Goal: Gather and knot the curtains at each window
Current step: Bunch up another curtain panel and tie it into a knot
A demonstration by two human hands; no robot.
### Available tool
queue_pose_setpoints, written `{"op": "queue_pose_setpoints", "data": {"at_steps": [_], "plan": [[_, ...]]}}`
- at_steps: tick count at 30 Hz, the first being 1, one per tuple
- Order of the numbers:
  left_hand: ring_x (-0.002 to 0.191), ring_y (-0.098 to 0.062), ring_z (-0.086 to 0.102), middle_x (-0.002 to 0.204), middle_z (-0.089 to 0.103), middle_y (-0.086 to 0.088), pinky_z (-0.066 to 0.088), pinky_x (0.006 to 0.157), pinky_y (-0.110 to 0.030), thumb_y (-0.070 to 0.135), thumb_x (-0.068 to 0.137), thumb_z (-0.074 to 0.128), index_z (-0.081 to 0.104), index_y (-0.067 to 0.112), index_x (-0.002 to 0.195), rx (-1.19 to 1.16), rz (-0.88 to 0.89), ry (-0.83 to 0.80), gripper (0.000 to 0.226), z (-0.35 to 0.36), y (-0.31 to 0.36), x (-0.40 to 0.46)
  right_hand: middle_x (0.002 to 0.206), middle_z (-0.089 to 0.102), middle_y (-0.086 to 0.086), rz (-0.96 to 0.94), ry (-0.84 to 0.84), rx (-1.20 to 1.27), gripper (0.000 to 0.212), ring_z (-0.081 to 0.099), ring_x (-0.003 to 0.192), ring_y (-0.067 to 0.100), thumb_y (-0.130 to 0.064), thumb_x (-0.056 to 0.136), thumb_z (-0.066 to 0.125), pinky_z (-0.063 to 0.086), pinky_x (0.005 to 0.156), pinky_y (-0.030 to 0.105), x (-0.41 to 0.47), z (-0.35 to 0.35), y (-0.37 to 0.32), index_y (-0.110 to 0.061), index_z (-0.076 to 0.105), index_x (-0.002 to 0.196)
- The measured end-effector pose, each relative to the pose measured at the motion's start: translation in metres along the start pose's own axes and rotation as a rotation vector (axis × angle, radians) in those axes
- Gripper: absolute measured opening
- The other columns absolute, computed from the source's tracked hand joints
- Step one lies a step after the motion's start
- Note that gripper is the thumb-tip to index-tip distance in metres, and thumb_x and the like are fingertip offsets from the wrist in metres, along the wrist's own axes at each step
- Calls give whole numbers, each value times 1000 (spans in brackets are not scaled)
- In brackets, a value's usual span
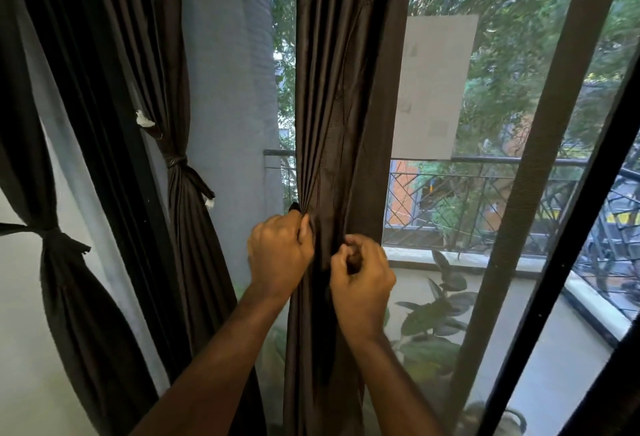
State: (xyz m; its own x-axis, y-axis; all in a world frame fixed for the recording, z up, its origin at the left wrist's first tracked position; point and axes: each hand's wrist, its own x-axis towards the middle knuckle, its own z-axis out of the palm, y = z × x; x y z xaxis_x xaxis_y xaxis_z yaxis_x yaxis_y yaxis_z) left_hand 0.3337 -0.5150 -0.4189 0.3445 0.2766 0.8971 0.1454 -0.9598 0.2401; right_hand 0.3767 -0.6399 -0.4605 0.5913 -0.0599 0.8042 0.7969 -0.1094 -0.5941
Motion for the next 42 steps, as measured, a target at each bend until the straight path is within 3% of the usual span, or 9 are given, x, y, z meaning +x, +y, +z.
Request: {"op": "queue_pose_setpoints", "data": {"at_steps": [6,10,16,20,24,29,32,37,42], "plan": [[46,-16,42,53,41,6,35,45,-33,25,95,57,41,22,63,-322,-54,-48,36,-2,8,-3,89,70,1,-111,-125,56,11,62,81,15,-6,90,68,53,76,31,-3,11,-5,-6,75,99],[49,-7,50,53,51,10,40,47,-29,21,96,62,48,21,60,-528,-112,-113,39,-6,14,-3,82,68,3,-95,-126,75,5,60,76,16,-5,89,69,51,71,35,-1,8,-1,-4,73,91],[52,-21,52,55,52,-3,42,49,-44,34,98,57,51,10,65,-511,-110,-164,41,-9,16,-2,81,64,1,-102,-202,97,10,58,75,17,1,86,71,46,71,24,1,8,-5,-7,66,82],[49,-11,41,53,42,2,34,46,-30,27,93,67,43,14,63,-465,-88,-148,40,-12,22,-1,80,60,0,-118,-244,81,13,52,75,11,7,85,69,37,73,12,3,5,-5,-6,66,84],[50,-8,39,54,42,2,30,49,-24,22,95,63,45,10,64,-474,-150,-145,38,-8,13,-3,102,72,0,-204,-348,131,25,65,96,17,1,90,65,50,89,25,14,-14,9,-7,77,110],[50,-6,39,55,42,2,28,50,-17,19,97,64,47,8,65,-469,-147,-135,38,-13,5,-7,113,64,-1,207,-44,145,25,59,107,18,-13,92,73,46,93,19,37,-40,35,-18,69,116],[50,-6,40,56,41,7,29,51,-15,16,98,65,48,9,66,-471,-143,-154,37,-12,5,-9,116,65,-7,392,-86,220,32,60,108,12,-23,90,77,49,93,26,47,-39,46,-24,65,119],[46,-7,39,54,40,9,26,49,-14,16,98,65,48,10,66,-432,-154,-139,37,-8,4,-6,95,70,-2,341,41,217,14,66,91,13,-15,92,74,57,84,37,39,-35,45,-24,69,102],[44,-8,39,55,44,6,29,46,-24,28,97,59,46,14,66,-315,-133,-72,36,-7,3,-5,84,67,-7,306,123,178,15,64,80,13,-13,93,72,57,74,51,31,-31,45,-27,68,95]]}}
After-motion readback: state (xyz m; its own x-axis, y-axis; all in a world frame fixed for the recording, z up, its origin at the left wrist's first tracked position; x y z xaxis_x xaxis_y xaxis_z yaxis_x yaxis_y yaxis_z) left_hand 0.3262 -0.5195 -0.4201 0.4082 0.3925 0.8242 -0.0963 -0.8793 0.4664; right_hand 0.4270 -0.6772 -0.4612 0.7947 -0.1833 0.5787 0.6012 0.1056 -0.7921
